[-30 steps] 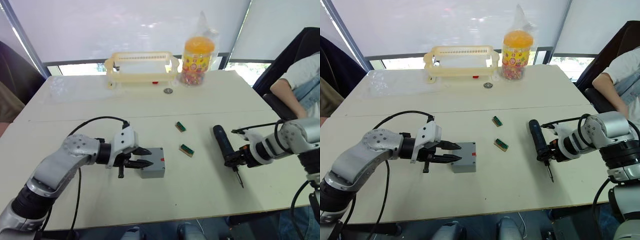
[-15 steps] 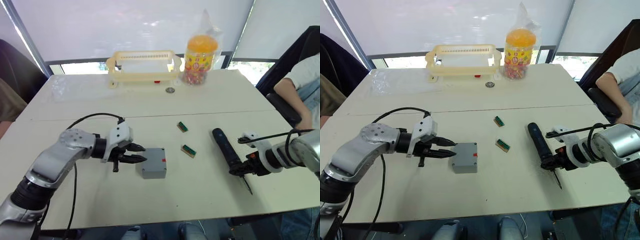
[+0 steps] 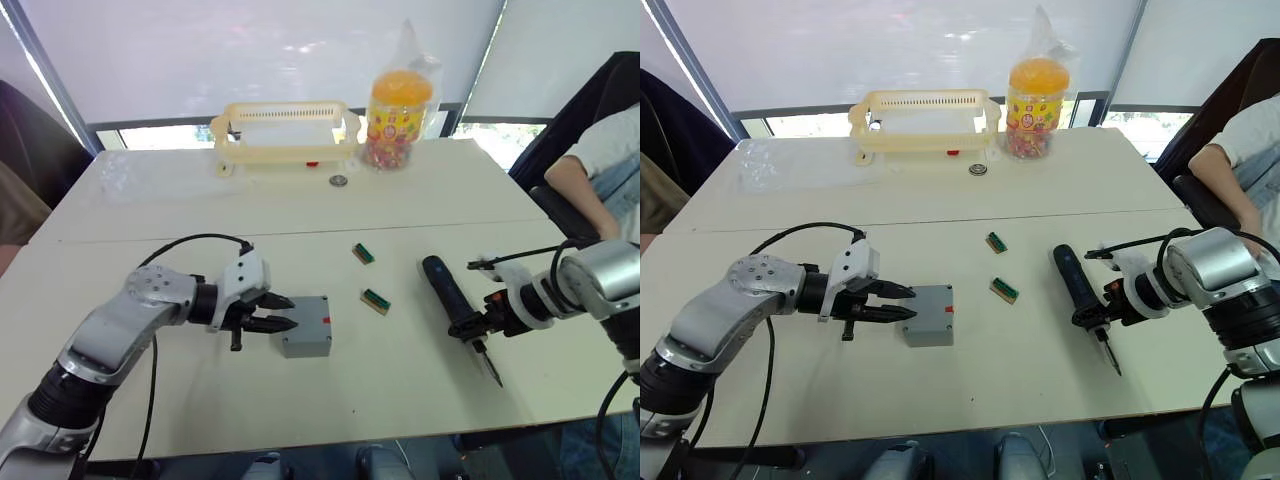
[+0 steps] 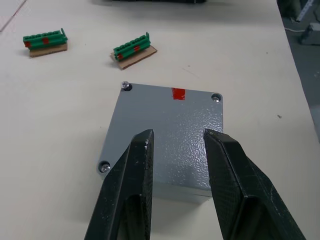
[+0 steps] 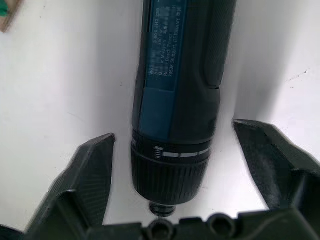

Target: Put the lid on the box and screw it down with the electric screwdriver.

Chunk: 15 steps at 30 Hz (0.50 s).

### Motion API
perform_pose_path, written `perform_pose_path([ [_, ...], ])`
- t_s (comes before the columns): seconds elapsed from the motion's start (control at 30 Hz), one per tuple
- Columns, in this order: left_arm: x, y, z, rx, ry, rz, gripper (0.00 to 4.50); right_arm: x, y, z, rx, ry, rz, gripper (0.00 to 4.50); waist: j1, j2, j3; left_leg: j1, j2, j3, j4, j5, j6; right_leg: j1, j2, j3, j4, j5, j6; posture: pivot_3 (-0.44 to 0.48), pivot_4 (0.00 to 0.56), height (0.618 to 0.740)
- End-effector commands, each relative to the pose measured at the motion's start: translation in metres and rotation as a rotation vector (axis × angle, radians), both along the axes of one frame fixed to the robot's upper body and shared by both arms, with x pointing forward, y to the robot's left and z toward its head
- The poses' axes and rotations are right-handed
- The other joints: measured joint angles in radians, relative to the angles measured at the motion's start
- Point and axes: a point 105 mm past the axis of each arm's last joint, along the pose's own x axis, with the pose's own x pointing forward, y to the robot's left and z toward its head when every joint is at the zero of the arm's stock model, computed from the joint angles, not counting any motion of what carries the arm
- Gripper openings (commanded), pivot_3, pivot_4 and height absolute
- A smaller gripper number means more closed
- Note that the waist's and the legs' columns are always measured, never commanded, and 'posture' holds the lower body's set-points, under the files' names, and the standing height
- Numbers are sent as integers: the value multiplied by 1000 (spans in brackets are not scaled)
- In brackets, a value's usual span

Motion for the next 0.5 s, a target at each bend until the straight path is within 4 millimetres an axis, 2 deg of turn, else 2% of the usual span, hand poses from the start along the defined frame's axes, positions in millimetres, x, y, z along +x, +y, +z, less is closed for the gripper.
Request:
perform_pose_path([
  [0.03,-2,-1,9,-17,-46,1,1554,-8,-2,-15,-61,35,39,2368,0,0,0,0,0,0,0,0,0,0,0,0,0,0,0,0,150,740],
  [0.07,-2,-1,10,-19,-48,6,1554,-10,-1,-18,-63,41,39,1895,0,0,0,0,0,0,0,0,0,0,0,0,0,0,1,0,150,740],
  [0.1,-1,0,11,-20,-51,11,1554,-10,-1,-20,-64,42,41,1781,0,-1,-1,0,0,0,0,0,0,0,0,0,0,0,1,0,150,740],
  [0.17,2,2,15,-31,-58,25,1554,-7,-1,-19,-54,14,45,1782,2,-3,-2,1,0,0,0,0,0,1,0,0,0,0,1,0,150,740],
  [0.23,4,4,19,-43,-63,39,1554,7,1,-8,-28,-75,40,1782,1,-5,-3,1,0,0,0,0,0,1,0,0,0,0,0,0,150,740],
  [0.37,10,8,22,-46,-68,50,1554,44,5,44,98,-365,-21,1782,-11,-7,-3,1,0,1,0,0,0,1,0,0,0,0,-1,0,150,740],
  [0.43,12,8,24,-54,-64,44,1554,53,11,79,185,-531,-28,1782,-10,3,3,1,0,2,0,0,0,-1,0,1,0,1,0,0,150,740],
  [0.5,15,7,27,-71,-61,45,1037,53,20,113,254,-733,26,1782,-3,11,7,-2,-1,2,-1,0,0,-4,0,2,2,2,2,0,150,740],
])
